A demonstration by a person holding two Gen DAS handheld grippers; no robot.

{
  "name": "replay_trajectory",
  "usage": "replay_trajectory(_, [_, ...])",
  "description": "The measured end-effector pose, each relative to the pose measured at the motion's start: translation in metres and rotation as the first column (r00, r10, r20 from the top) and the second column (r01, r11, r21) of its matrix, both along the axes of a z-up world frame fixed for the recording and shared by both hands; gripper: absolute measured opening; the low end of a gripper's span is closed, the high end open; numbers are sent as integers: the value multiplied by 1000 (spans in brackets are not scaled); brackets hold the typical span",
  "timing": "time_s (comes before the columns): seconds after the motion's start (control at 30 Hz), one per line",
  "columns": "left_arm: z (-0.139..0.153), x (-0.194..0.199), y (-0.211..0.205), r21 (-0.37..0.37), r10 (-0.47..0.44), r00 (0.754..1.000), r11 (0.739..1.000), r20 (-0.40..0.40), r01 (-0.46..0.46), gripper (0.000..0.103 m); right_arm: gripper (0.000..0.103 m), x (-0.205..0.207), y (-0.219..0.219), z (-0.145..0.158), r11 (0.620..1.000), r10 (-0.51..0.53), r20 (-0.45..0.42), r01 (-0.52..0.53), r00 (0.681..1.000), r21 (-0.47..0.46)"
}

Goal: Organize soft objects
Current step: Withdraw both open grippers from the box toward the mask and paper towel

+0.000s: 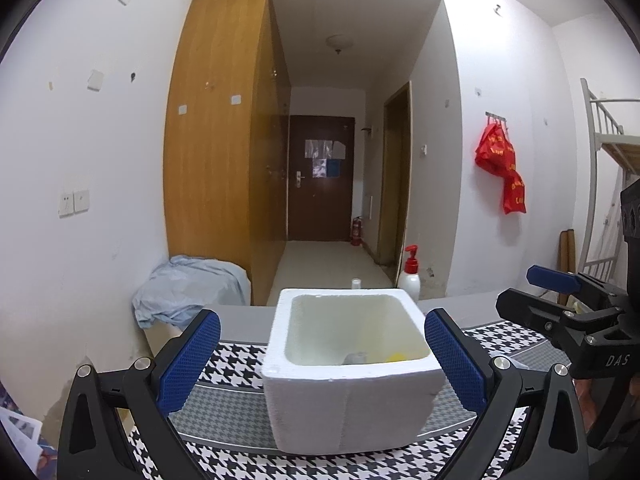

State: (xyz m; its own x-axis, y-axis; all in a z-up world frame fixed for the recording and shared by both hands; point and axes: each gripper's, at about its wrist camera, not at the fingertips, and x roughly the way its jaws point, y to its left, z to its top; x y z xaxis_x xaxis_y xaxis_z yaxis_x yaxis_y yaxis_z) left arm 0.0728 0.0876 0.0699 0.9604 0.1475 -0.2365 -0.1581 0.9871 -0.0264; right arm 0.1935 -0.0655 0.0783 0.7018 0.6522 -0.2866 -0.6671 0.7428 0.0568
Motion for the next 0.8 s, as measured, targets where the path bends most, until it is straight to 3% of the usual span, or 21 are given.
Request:
replay_trajectory(0.67, [-11,-10,-27,-36,-62,998,997,29,63,102,103,-19,-40,-18,999,-34,-12,34,999,10])
replay_trajectory(0.8, [-16,-10,-32,-9,-50,998,999,39,50,102,103,-21,-43,-22,999,-37,-9,37,999,12])
